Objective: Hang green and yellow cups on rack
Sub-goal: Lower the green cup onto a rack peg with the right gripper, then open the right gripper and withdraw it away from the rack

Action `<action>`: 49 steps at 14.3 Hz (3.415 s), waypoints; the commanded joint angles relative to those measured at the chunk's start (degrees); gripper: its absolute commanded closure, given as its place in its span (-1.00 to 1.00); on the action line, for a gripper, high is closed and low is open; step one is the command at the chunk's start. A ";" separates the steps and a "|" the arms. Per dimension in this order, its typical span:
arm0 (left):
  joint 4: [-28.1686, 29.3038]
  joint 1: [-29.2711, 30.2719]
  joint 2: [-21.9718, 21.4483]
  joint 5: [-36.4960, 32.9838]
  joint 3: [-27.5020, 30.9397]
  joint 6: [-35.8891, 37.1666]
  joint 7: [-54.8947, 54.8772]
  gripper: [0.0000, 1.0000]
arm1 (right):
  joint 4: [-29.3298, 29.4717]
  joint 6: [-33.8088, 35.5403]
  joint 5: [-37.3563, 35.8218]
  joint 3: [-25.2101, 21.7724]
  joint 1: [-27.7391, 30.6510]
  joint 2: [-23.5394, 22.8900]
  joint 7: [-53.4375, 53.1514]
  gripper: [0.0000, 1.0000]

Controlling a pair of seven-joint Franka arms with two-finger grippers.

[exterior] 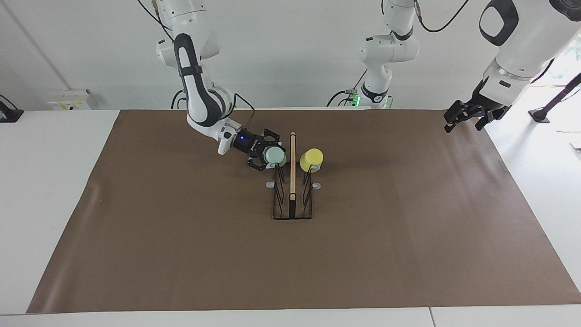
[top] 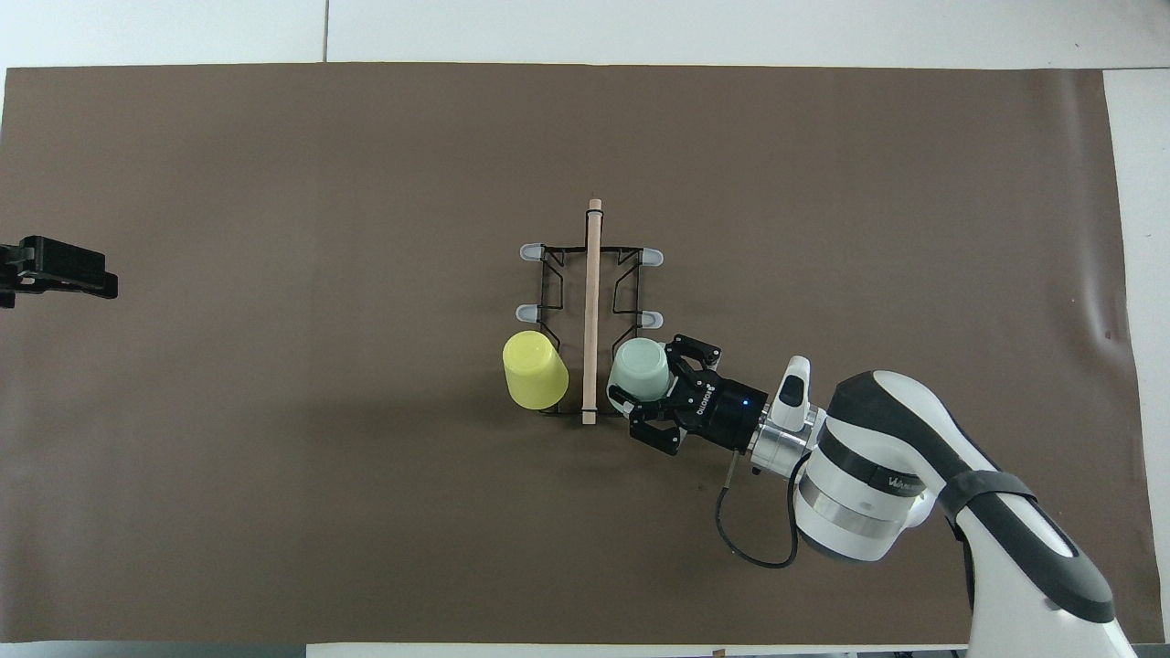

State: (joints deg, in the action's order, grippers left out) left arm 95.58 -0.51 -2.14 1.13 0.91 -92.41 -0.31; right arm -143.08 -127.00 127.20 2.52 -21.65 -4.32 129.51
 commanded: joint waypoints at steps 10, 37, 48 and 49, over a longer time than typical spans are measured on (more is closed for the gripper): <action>0.84 0.07 -0.58 -0.96 -0.12 -0.23 0.75 -1.00 | -1.50 -1.32 -1.77 0.56 1.34 3.70 -1.97 -1.00; 0.84 0.07 -0.58 -0.96 -0.12 -0.23 0.66 -1.00 | 39.06 31.18 -96.05 0.38 35.80 -1.91 -55.39 -1.00; 0.84 0.07 -0.58 -0.96 -0.12 -0.23 0.75 -1.00 | 57.71 46.46 -121.89 0.74 30.09 0.10 -102.66 -1.00; 0.84 0.07 -0.58 -0.96 -0.12 -0.23 0.66 -1.00 | 58.87 48.75 -124.19 0.91 29.74 0.36 -106.19 -1.00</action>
State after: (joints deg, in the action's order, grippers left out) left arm 95.58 -0.51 -2.14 1.13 0.91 -92.41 -0.26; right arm -87.77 -82.66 7.03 2.74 7.95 -4.03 30.53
